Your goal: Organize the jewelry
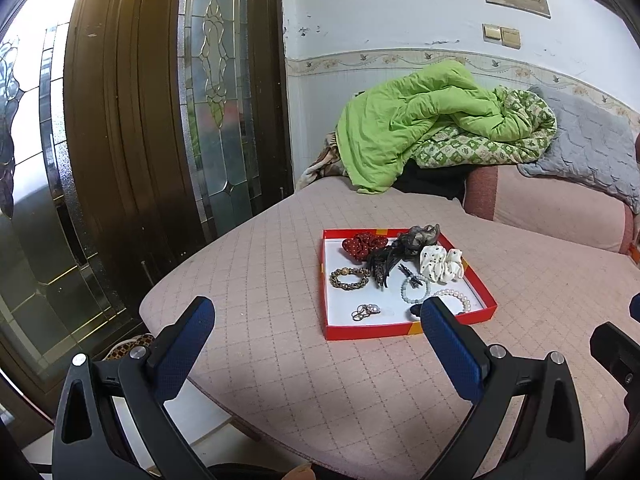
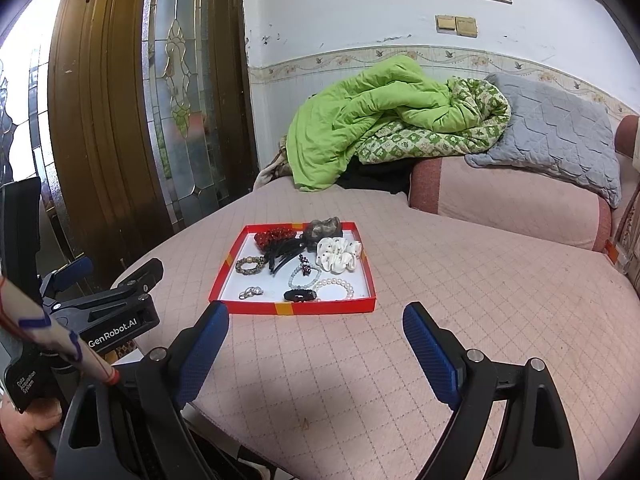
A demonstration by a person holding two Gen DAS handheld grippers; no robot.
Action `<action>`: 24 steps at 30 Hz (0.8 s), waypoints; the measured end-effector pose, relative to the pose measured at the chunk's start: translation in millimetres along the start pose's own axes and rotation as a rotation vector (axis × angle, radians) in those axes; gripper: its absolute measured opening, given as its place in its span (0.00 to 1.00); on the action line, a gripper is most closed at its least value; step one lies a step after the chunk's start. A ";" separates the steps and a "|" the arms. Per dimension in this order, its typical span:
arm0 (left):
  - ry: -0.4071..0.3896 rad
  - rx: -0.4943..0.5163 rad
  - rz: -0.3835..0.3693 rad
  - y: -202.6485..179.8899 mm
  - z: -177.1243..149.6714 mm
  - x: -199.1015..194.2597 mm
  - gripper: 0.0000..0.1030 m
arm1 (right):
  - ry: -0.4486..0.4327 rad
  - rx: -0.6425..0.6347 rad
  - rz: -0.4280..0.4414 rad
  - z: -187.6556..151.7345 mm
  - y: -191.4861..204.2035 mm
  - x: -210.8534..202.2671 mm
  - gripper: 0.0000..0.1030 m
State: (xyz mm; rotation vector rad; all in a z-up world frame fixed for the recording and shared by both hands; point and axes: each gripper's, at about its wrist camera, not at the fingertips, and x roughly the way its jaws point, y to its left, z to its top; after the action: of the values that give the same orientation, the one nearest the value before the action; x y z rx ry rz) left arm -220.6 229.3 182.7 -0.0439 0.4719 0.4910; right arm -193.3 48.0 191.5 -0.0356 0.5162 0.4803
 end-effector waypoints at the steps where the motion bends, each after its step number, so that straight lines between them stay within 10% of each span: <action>1: 0.000 0.001 0.002 0.3 -0.5 -1.2 0.99 | 0.001 -0.001 0.000 -0.3 0.5 -0.4 0.89; 24: 0.002 -0.002 0.073 8.2 -3.4 -3.4 1.00 | 0.025 0.023 0.004 -3.2 -13.1 -1.8 0.90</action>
State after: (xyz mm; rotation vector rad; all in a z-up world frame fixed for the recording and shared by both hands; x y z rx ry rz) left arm -228.5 234.6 181.7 -0.0293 0.4759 0.5632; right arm -190.3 35.1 188.4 -0.0189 0.5461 0.4779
